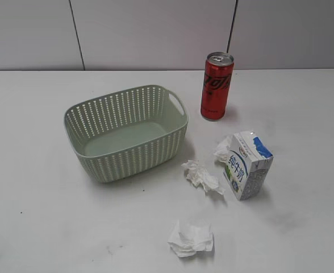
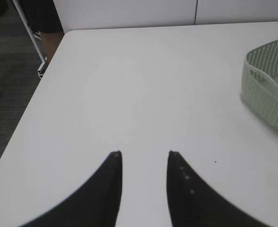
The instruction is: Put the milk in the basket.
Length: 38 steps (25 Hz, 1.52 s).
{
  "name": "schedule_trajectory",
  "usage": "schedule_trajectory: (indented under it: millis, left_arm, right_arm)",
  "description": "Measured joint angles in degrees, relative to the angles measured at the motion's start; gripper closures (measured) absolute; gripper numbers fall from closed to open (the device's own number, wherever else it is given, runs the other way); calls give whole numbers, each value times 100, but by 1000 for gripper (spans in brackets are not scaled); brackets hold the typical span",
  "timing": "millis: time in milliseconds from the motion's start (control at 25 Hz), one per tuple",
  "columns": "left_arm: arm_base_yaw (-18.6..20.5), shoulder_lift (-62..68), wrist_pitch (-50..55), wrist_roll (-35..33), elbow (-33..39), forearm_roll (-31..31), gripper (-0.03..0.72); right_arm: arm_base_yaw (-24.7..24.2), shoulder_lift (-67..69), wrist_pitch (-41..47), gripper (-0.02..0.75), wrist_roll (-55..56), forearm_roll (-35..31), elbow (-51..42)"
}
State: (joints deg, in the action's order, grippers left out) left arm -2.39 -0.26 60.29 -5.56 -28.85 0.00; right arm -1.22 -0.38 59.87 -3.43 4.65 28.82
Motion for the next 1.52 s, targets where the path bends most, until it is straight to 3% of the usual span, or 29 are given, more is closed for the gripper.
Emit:
schedule_trajectory:
  millis: [880,1320,1520]
  left_arm:
    - [0,0,0,0,0,0,449]
    - [0,0,0,0,0,0,449]
    - [0,0,0,0,0,0,449]
  right_arm:
    - [0,0,-62,153,0,-41,33]
    - [0,1328,-2692,150,0,-364,81]
    - [0,2418,-2953,121,-94,-418,129]
